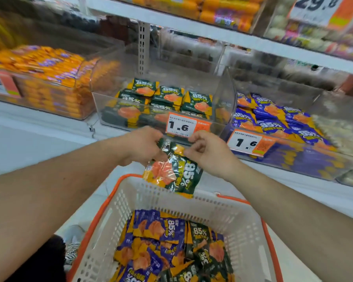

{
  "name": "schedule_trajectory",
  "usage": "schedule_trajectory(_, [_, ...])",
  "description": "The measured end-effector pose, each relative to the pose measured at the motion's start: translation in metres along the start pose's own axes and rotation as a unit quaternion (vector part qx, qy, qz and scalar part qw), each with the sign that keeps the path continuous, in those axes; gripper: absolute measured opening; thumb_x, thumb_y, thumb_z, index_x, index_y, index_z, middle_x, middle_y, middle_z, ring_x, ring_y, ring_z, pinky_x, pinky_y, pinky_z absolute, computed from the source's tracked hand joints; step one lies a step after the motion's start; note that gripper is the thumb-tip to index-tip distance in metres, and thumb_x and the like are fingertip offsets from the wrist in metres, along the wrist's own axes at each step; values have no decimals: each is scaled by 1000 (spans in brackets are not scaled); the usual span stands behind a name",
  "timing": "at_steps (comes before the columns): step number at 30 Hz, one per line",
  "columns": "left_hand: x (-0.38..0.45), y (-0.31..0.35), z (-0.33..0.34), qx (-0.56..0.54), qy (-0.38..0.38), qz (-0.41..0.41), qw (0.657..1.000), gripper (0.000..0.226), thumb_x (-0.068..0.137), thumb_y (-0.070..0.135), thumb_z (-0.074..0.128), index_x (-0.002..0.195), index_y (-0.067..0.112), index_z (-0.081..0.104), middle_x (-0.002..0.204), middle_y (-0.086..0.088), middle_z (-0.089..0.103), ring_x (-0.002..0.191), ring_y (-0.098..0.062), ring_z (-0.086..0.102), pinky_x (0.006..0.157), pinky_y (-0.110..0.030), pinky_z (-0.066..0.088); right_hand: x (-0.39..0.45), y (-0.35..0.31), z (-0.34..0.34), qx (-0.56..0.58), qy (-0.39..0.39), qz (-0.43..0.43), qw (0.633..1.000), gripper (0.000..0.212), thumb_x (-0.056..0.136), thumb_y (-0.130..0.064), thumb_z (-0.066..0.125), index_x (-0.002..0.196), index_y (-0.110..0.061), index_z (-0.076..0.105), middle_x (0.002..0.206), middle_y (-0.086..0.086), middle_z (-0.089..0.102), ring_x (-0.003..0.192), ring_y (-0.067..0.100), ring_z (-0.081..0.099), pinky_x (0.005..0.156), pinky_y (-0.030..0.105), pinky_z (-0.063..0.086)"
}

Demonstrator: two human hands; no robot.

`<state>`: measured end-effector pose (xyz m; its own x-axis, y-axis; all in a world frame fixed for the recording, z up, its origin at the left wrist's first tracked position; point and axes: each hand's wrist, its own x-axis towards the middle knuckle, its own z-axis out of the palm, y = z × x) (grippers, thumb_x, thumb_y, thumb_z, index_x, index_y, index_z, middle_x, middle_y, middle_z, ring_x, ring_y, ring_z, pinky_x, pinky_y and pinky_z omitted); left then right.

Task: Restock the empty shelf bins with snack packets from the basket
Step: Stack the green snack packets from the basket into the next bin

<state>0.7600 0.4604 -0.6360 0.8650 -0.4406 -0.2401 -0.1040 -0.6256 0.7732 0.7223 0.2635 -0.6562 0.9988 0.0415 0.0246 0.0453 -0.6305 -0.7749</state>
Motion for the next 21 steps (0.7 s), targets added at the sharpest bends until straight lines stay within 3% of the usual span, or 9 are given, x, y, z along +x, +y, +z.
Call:
schedule_trajectory(4, [-7,-3,-28,-186,55,19,981,17,87,-5,66,85,12,65,72,-5,68,62,-16,61,53,-27,51,-8,-16,-12,54,178,-11,982,28,82,-19,75,91,-24,49,75,-8,56,63,9,51,67,29,47])
schedule_trajectory(7, [-7,0,-31,-361,96,22,927,18,90,-5,60,93,11,67,80,-3,73,69,-18,67,56,-27,56,-15,-26,-11,85,293,-16,952,27,80,-14,73,79,-18,46,66,-8,54,61,15,53,63,30,44])
schedule_trajectory(11, [-3,11,-22,-512,117,25,851,21,92,-6,55,101,9,67,95,-8,74,77,-20,72,63,-32,60,-14,-38,7,136,252,-19,958,24,79,-6,72,75,-13,49,67,-4,57,63,13,53,65,27,43])
schedule_trajectory(14, [0,19,-18,-557,120,23,821,20,92,-7,54,102,6,65,95,-11,74,73,-20,73,61,-32,61,-4,-53,17,202,209,-5,957,23,81,-7,71,81,-24,56,77,4,64,74,22,61,77,44,52])
schedule_trajectory(16, [2,23,-19,-561,123,26,818,20,92,-6,55,106,6,65,99,-12,74,74,-20,73,60,-30,60,7,-64,18,236,203,11,950,24,81,-7,70,81,-28,59,81,19,65,78,39,63,77,53,55])
schedule_trajectory(18, [4,26,-23,-551,135,27,823,16,94,0,58,105,8,65,95,-9,75,72,-16,73,57,-26,58,23,-74,18,260,215,27,941,27,80,1,67,79,-25,61,91,30,61,79,45,63,73,54,58])
schedule_trajectory(19, [5,26,-27,-508,167,28,845,8,94,8,60,99,12,66,90,-6,75,68,-14,71,55,-24,56,33,-77,16,262,230,41,937,29,79,5,64,78,-24,61,92,30,61,76,40,62,72,47,59])
schedule_trajectory(21, [10,19,-40,-267,294,51,916,9,92,28,64,84,22,65,82,1,70,66,-8,64,57,-17,48,56,-86,8,264,255,71,927,30,81,7,58,80,-22,63,89,17,65,72,23,58,66,33,50])
